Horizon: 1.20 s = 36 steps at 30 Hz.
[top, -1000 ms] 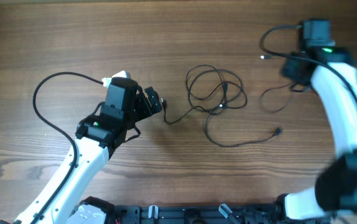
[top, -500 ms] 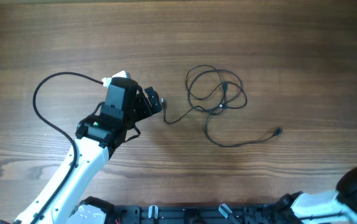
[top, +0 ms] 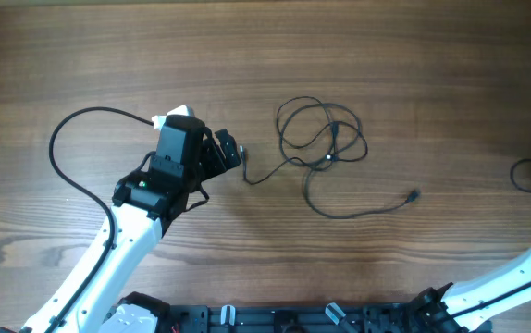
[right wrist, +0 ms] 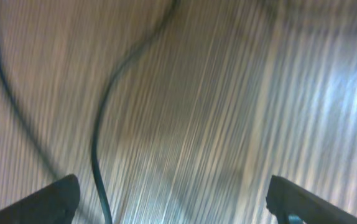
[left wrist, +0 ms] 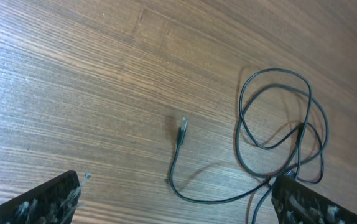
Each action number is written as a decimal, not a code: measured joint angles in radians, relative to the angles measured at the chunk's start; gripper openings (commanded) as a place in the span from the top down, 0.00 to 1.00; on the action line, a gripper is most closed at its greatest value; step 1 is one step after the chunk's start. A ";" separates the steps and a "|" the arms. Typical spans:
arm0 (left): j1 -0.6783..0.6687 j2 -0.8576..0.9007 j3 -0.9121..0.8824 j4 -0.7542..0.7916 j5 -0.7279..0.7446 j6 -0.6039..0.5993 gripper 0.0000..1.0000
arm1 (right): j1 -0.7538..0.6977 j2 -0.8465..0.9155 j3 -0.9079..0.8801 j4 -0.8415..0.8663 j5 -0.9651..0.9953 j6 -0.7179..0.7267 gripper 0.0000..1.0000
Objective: Untangle cables
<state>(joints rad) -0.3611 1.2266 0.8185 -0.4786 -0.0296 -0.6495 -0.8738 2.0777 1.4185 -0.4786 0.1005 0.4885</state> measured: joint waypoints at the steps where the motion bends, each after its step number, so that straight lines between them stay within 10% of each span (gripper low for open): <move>1: 0.000 0.000 0.000 0.000 0.000 0.000 0.00 | 0.006 -0.003 0.000 -0.053 -0.027 0.037 0.00; 10: 0.000 0.000 0.000 0.000 0.000 0.000 0.00 | 0.073 -0.451 0.003 -0.304 -0.260 0.134 0.00; 17: 0.000 0.000 0.000 0.000 0.000 0.000 0.00 | 0.501 -0.473 -0.045 -0.483 -0.351 0.032 0.06; 30: 0.000 0.000 0.000 0.000 0.000 0.000 0.00 | 1.144 -0.159 -0.269 0.245 -0.353 -0.408 0.01; 33: 0.000 0.000 0.000 0.000 0.000 0.000 0.00 | 1.174 -0.085 -0.259 0.317 -0.312 -0.470 0.31; 36: 0.000 0.000 0.000 0.000 0.000 0.000 0.00 | 1.181 -0.069 -0.254 0.319 -0.294 -0.499 0.02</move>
<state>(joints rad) -0.3611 1.2266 0.8185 -0.4786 -0.0296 -0.6495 0.3069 2.0087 1.1648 -0.1596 -0.1940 -0.0105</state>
